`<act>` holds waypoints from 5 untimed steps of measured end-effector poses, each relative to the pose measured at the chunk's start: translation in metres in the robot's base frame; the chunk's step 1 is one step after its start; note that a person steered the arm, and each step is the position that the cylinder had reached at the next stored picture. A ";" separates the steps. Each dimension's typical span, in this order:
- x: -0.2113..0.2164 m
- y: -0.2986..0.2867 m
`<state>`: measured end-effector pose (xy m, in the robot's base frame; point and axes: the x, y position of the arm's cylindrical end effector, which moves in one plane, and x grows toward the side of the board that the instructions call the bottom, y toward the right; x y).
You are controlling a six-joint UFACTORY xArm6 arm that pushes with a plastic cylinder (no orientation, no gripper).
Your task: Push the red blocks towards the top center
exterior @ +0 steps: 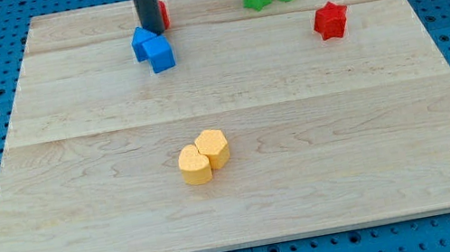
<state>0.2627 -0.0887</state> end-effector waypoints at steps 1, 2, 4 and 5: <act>-0.004 -0.021; -0.015 -0.039; -0.034 -0.014; -0.022 0.023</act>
<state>0.2412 -0.0660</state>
